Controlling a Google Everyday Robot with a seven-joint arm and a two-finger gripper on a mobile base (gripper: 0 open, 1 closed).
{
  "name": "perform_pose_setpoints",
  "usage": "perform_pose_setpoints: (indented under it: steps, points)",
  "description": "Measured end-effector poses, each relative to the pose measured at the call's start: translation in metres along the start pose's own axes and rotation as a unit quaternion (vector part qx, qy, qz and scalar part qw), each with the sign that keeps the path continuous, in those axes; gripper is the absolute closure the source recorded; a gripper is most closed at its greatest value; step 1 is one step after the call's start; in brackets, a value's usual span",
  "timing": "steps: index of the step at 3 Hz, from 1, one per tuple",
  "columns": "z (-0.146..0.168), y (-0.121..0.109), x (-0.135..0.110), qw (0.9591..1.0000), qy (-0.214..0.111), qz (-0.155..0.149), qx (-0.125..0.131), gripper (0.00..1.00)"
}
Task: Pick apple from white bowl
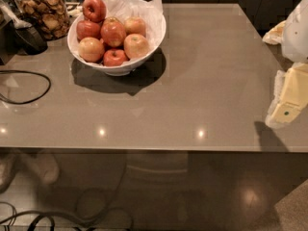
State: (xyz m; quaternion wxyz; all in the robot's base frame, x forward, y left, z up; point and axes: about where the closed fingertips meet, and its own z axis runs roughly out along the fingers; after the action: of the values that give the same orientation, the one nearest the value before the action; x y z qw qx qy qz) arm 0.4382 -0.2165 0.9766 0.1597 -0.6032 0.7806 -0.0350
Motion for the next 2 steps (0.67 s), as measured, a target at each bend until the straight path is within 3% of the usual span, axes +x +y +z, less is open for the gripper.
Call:
perform_pose_setpoints:
  steps: [1,2]
  points:
    - [0.000,0.000,0.000,1.0000,0.000,0.000,0.000,0.00]
    - [0.000,-0.021,-0.025,1.0000,0.004,0.005,-0.003,0.00]
